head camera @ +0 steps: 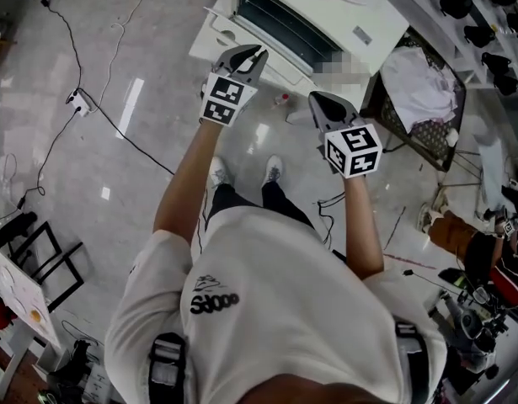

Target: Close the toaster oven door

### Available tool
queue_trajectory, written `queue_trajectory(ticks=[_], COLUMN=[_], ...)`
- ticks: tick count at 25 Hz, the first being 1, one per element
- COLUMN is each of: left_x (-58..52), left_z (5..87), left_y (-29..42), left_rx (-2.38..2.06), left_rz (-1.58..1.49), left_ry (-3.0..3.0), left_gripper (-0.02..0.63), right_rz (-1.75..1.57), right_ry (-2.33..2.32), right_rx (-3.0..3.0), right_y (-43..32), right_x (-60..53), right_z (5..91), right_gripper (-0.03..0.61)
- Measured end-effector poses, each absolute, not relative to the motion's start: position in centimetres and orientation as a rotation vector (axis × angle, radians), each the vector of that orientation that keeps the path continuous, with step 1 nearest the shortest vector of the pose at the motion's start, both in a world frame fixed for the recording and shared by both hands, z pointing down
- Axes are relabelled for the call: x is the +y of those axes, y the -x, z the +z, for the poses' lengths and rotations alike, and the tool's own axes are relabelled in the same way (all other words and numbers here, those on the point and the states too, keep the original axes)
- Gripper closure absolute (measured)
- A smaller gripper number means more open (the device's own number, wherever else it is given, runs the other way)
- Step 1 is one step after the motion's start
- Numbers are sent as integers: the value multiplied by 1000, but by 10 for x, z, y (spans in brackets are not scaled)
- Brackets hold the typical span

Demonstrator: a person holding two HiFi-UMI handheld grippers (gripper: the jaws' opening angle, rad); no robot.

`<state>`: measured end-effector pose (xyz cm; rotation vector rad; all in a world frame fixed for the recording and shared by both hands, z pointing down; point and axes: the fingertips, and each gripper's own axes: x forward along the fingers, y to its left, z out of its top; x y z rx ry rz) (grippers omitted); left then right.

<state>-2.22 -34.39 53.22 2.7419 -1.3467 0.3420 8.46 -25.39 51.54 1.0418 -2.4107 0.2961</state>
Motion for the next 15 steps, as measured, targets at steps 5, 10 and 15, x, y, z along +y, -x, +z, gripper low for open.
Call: queue_trajectory(ticks=[5, 10, 15], left_x=[-369, -394, -415], left_z=[514, 500, 489], left_y=[7, -11, -24], left_rx=[-1369, -1346, -1367], left_rz=[294, 310, 303], left_ry=[-2743, -2740, -2733], left_gripper=[555, 557, 558], right_rz=[301, 314, 321], right_ry=[-1119, -1184, -1245], right_rx=[-2405, -2388, -2385], right_y=[-108, -128, -144], right_x=[-260, -258, -258], right_z=[505, 501, 494], right_gripper=[569, 569, 569])
